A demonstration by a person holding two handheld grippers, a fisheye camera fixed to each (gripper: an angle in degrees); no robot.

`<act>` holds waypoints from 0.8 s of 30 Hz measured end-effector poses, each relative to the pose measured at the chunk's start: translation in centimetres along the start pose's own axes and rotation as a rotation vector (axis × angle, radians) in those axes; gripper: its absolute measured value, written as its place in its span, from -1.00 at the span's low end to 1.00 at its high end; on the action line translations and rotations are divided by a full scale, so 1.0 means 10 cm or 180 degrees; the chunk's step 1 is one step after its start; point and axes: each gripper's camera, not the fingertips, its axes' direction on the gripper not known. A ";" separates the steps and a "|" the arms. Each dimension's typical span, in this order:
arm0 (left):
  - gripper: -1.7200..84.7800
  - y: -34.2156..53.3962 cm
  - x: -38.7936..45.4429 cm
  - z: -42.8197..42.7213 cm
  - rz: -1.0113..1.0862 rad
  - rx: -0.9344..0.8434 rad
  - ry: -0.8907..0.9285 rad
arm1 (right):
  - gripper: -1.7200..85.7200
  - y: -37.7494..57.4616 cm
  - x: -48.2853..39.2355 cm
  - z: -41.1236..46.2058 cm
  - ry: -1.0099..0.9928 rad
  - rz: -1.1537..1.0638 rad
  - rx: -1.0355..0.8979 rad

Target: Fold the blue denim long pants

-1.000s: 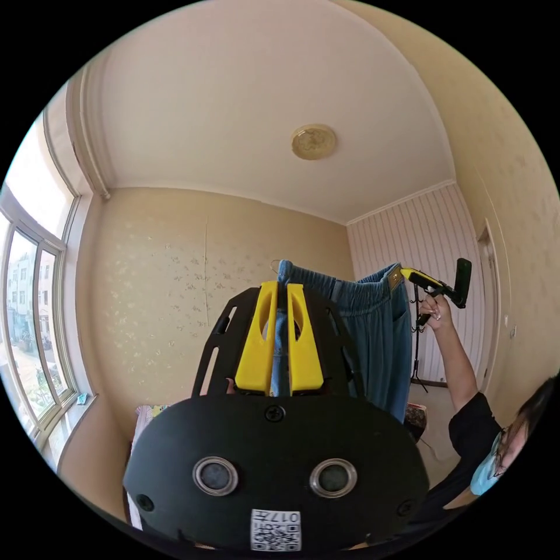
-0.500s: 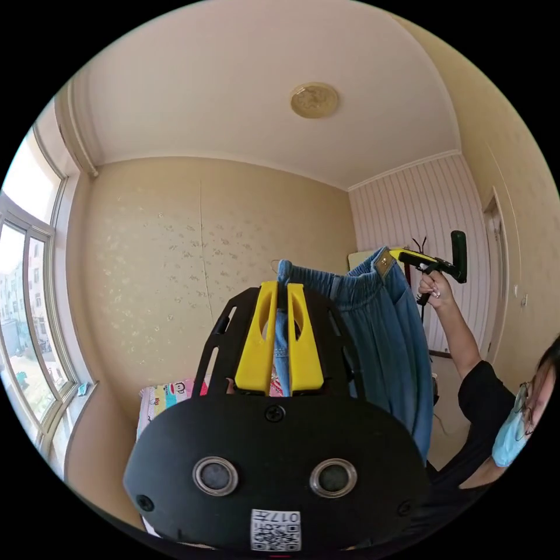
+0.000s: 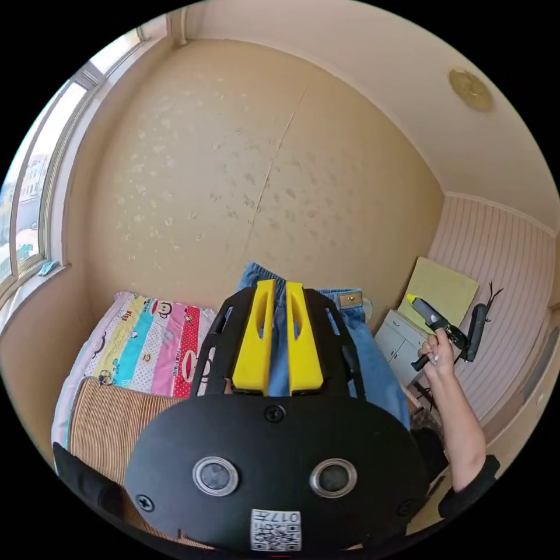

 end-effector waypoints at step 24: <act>-0.75 4.81 -2.90 -0.76 -0.1418 -0.1606 0.0251 | -0.87 6.36 0.65 -1.44 -0.0678 -0.0092 -0.2789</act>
